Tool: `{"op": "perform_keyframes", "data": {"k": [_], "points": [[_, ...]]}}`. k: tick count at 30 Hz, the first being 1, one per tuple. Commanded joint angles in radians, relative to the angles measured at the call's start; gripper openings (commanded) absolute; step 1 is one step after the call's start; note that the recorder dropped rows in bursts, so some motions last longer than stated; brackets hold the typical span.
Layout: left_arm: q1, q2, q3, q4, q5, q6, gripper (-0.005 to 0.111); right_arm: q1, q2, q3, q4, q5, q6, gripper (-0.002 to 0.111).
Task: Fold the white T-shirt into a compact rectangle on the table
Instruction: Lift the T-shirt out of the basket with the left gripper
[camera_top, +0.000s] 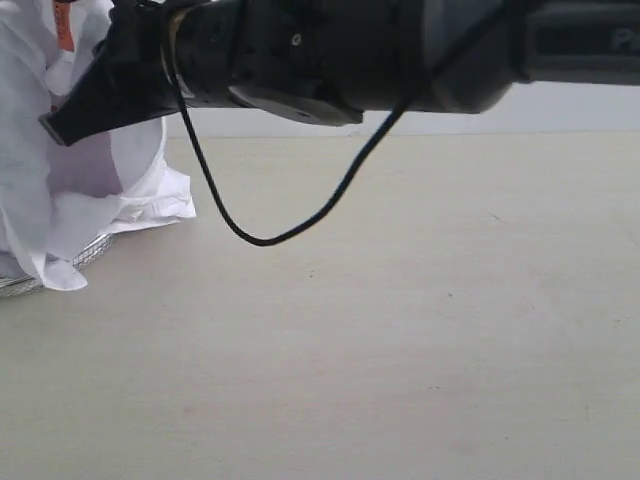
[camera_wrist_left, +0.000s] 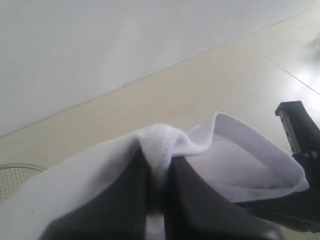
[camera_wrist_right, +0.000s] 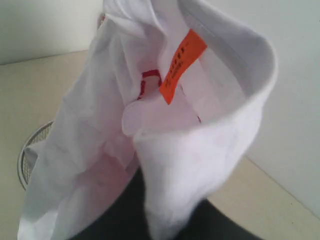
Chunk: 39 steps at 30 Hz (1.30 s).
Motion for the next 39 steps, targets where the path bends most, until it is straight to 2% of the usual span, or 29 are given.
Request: {"op": "perform_keyframes", "data": {"k": [1,7,11,14,20,23,26,33,39], "points": [[-0.087,-0.009,0.000,0.058,0.006,0.008,0.004,0.000,-0.115,0.118,-0.006,0.005,-0.030,0.000],[-0.200,-0.010,0.008,0.058,-0.020,0.008,0.004,-0.014,-0.273,0.229,-0.031,0.118,-0.071,0.000],[-0.269,-0.010,0.008,0.061,-0.050,0.003,0.004,-0.073,-0.372,0.279,-0.043,0.174,-0.068,0.000],[-0.301,-0.010,0.008,0.068,-0.144,0.003,0.004,-0.123,-0.433,0.309,-0.043,0.148,-0.068,0.000],[-0.300,-0.012,-0.004,0.099,-0.288,0.003,0.004,-0.152,-0.459,0.311,-0.138,0.113,-0.069,0.000],[-0.290,-0.015,-0.048,0.166,-0.395,-0.034,0.004,-0.152,-0.461,0.301,-0.156,0.046,-0.056,0.000],[-0.262,-0.017,-0.116,0.200,-0.435,-0.068,0.004,-0.152,-0.461,0.261,-0.156,0.032,-0.056,0.000],[-0.196,-0.022,-0.328,0.203,-0.369,-0.139,0.004,-0.206,-0.461,0.116,-0.156,0.011,-0.060,0.000],[-0.195,-0.021,-0.474,0.217,-0.237,-0.212,0.004,-0.220,-0.493,0.072,-0.156,0.021,-0.063,0.000]]}}
